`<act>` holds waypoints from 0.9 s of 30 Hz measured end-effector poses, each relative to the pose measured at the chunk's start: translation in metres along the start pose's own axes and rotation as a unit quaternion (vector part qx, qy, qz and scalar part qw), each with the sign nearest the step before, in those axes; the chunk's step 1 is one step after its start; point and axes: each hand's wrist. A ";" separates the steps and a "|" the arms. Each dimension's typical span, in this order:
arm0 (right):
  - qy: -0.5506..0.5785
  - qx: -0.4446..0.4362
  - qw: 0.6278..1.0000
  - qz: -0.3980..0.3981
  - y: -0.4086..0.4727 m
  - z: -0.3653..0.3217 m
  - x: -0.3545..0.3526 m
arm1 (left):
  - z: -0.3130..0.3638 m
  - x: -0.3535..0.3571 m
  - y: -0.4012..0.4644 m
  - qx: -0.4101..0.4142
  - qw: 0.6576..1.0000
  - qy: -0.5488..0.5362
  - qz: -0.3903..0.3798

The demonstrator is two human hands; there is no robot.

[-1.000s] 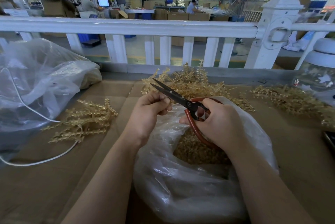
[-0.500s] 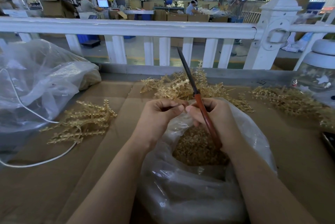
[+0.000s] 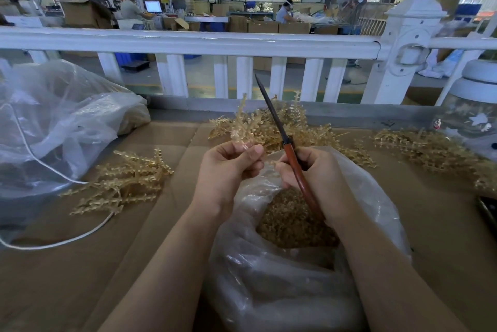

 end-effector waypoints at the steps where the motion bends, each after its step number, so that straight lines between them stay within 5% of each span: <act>1: 0.003 -0.003 1.000 0.002 0.000 0.000 0.000 | 0.000 0.000 0.000 0.002 1.000 -0.002 0.009; 14: -0.093 -0.063 0.994 -0.001 0.002 0.018 0.000 | 0.005 -0.003 -0.001 0.069 0.996 0.039 0.045; 27: -0.138 -0.054 0.989 -0.007 0.005 0.031 -0.002 | 0.008 -0.002 -0.003 0.060 0.998 0.020 -0.004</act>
Point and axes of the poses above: each hand's wrist, its own y-axis towards the middle knuckle, its own x-axis out of the palm, z = x × y, and after that the axes turned 9 degrees about -x, right-handed
